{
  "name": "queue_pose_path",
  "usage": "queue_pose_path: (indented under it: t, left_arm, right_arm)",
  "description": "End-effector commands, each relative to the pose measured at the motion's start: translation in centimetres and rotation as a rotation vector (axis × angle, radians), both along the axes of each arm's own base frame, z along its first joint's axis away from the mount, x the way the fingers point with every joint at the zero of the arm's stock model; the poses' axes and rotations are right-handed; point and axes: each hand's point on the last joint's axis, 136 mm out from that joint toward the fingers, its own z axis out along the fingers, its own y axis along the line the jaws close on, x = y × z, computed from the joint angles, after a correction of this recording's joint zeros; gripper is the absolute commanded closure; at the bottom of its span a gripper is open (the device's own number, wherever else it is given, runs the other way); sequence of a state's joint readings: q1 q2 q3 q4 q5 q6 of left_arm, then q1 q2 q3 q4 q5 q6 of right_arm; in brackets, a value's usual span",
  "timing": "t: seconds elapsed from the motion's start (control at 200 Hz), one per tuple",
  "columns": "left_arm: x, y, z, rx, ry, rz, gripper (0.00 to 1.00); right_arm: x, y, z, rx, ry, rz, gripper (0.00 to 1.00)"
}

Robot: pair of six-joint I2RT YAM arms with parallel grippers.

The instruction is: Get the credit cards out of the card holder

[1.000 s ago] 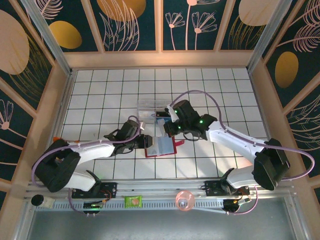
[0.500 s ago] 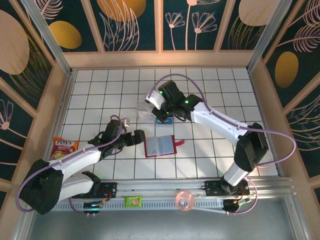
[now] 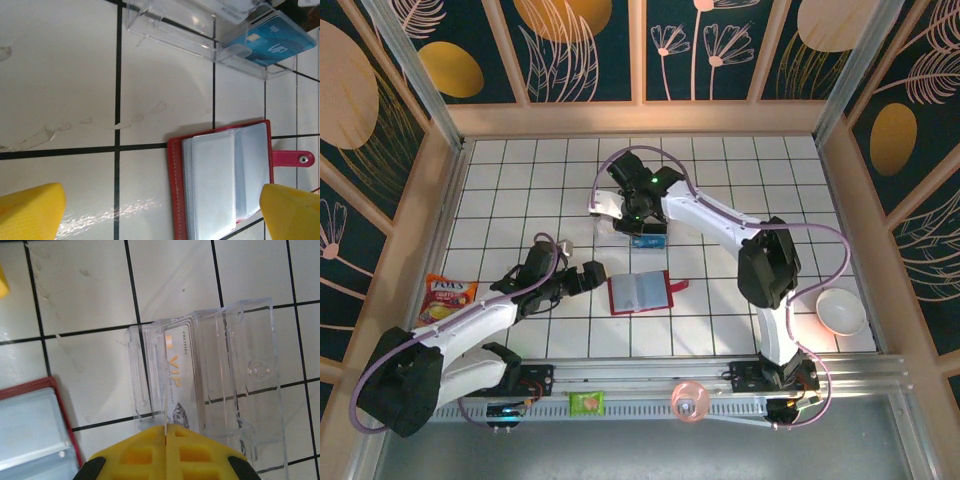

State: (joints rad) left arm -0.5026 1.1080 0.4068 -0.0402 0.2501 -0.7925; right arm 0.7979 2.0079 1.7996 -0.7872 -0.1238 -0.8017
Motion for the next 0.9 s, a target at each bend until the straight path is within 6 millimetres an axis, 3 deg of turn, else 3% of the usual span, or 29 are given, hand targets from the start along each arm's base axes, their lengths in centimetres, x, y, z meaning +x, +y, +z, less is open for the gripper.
queue_pose_path:
  t: [0.0,0.32,0.896]
  left_arm:
    - [0.2,0.5,0.5,0.026,0.012,0.014,0.01]
    - [0.2,0.9,0.8,0.035,0.009,0.021,0.01]
    - [0.1,2.1,1.3,0.062,-0.012,0.065,0.01]
  right_arm:
    - [1.9,-0.3,0.1,-0.053,-0.072,0.046,1.00]
    - [2.5,-0.1,-1.5,-0.088,-0.077,0.084,1.00]
    - [0.4,1.4,-3.6,-0.094,-0.027,0.129,1.00]
